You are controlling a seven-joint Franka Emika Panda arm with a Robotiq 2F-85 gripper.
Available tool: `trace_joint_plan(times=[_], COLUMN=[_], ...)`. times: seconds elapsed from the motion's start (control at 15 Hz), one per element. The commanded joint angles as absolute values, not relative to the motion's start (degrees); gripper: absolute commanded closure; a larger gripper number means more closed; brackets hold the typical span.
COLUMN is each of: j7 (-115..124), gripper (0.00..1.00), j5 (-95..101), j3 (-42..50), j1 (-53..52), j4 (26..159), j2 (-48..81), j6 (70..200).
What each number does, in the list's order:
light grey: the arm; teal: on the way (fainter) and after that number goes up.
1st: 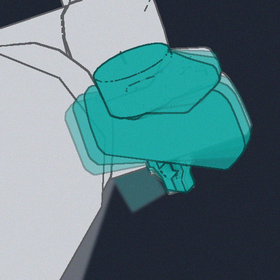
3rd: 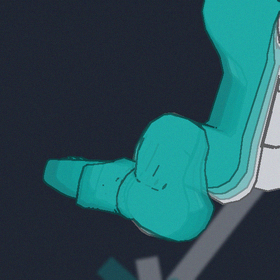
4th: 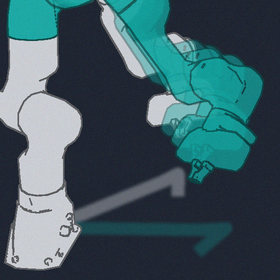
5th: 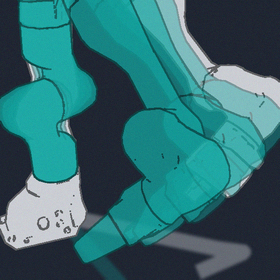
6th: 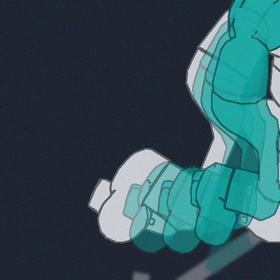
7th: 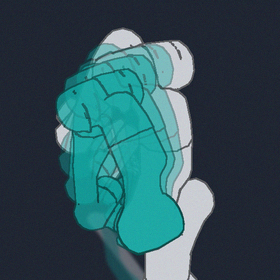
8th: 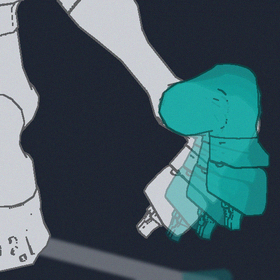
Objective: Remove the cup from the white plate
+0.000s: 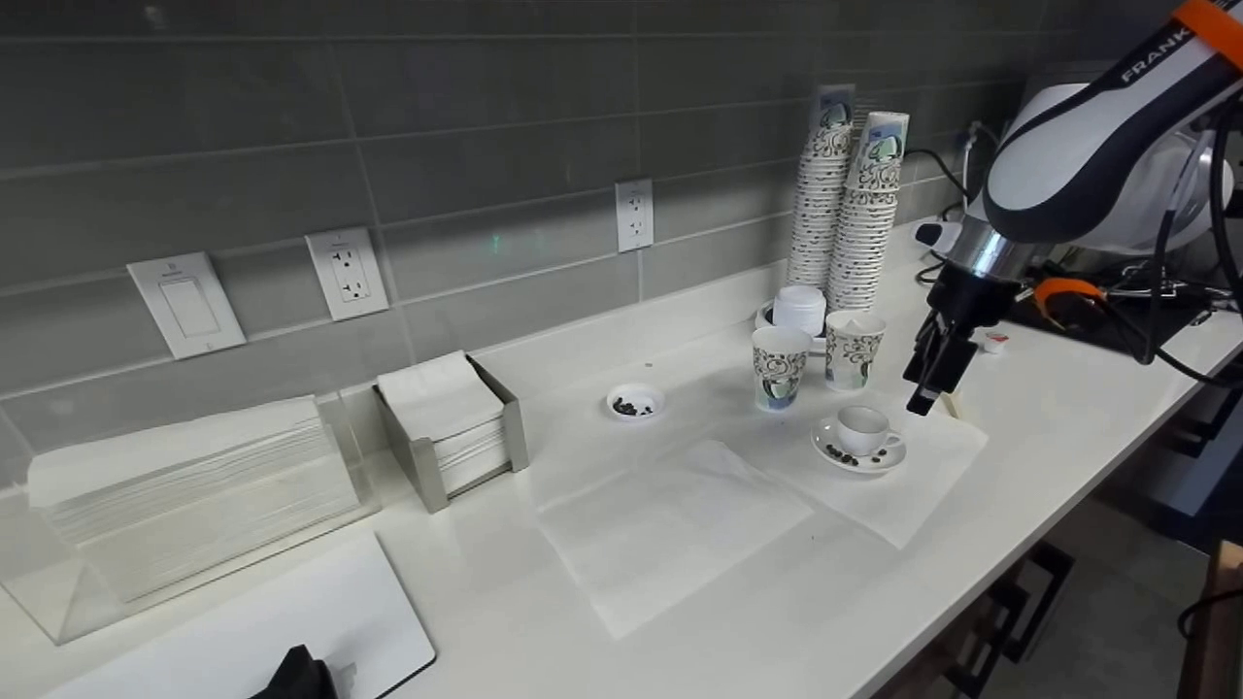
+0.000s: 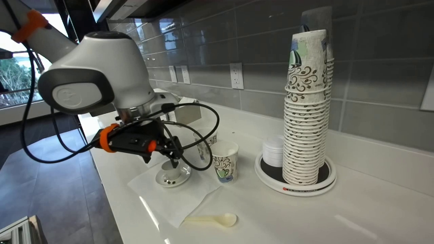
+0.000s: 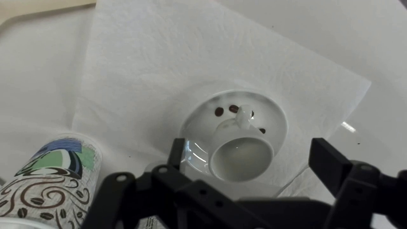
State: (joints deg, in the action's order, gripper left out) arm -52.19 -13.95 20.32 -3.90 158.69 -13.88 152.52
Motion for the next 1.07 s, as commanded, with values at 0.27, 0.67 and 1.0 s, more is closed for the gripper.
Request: trace_joint_plan(times=[0.27,0.67,1.0], j7=[-50.88,-45.67,-46.09], gripper=[0.00,0.00,0.00], j5=[-15.55,-14.69,-15.57], j3=[17.01,16.43,16.79], j1=[-2.90,-0.28,-1.67], j4=[158.68,158.68,158.68], j2=[-11.43,-8.49,-6.12], j6=[155.20,159.17,158.97])
